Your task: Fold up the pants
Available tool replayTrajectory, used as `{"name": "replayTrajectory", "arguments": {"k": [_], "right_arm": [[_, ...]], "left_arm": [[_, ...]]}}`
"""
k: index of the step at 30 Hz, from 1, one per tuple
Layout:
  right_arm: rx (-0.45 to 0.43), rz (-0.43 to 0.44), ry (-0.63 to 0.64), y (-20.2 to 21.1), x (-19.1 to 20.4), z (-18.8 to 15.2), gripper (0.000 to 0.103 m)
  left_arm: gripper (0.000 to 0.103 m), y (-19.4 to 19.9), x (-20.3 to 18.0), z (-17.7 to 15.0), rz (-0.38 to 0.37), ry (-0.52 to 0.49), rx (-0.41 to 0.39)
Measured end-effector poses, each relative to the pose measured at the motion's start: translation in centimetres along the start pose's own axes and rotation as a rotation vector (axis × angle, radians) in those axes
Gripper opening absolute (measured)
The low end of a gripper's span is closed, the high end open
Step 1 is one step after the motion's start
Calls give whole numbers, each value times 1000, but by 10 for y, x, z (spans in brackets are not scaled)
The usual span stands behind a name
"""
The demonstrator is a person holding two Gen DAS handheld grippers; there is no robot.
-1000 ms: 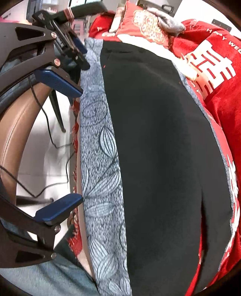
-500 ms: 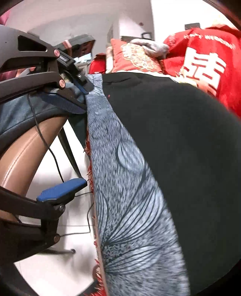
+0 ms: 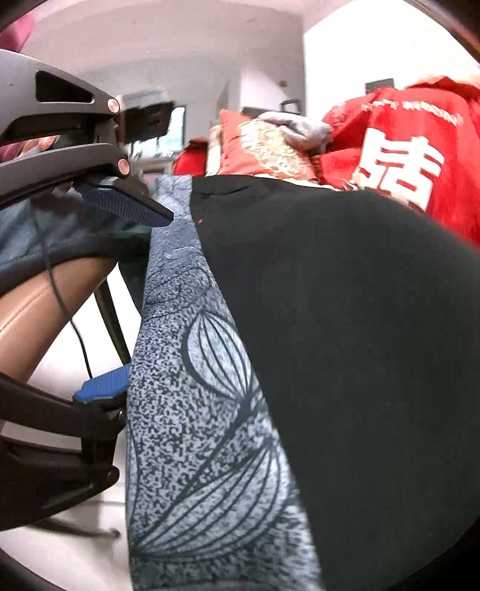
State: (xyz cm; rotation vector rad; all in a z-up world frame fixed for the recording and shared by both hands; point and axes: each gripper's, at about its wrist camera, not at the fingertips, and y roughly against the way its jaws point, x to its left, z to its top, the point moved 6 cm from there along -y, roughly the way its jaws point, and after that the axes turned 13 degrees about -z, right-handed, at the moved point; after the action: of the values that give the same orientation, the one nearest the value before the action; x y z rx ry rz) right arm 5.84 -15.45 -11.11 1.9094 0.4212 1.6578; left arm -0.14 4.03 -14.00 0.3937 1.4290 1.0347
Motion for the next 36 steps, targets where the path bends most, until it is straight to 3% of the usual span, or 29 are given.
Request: {"name": "replayTrajectory", "arguments": {"k": [3, 5, 10, 13, 14, 15, 17, 18, 20, 21, 23, 31, 36], "right_arm": [[-54, 97, 18, 20, 20, 8, 77], [-74, 120, 50, 30, 33, 11, 77], [-81, 96, 95, 32, 39, 10, 77], [-76, 75, 54, 26, 29, 7, 77], [-80, 63, 39, 26, 23, 7, 77], [-86, 49, 24, 27, 14, 9, 77], [-100, 33, -28, 32, -2, 10, 76], [-101, 32, -68, 33, -11, 10, 74], [-82, 86, -174, 34, -31, 9, 40], [-72, 106, -227, 34, -41, 6, 17], [-90, 136, -245, 40, -43, 3, 13], [-225, -14, 146, 93, 48, 32, 12], [-266, -48, 280, 119, 85, 76, 12]], "left_arm": [[102, -11, -1, -6, -29, 47, 19], [102, -13, 5, -2, -10, 74, -24], [102, 2, 27, 17, 7, 166, -170], [102, 10, 33, 24, 20, 178, -207], [98, 12, 34, 27, 20, 178, -216], [84, 14, 38, 29, 18, 179, -221], [66, 11, 37, 36, 13, 187, -200], [48, 10, 41, 39, 14, 193, -196], [30, 12, 45, 43, -35, 202, -189], [30, 16, 45, 44, -43, 211, -193], [27, 27, 43, 45, -47, 198, -201], [25, 87, 5, 78, -59, 35, -271], [25, 90, -39, 138, -55, -82, -303]]}}
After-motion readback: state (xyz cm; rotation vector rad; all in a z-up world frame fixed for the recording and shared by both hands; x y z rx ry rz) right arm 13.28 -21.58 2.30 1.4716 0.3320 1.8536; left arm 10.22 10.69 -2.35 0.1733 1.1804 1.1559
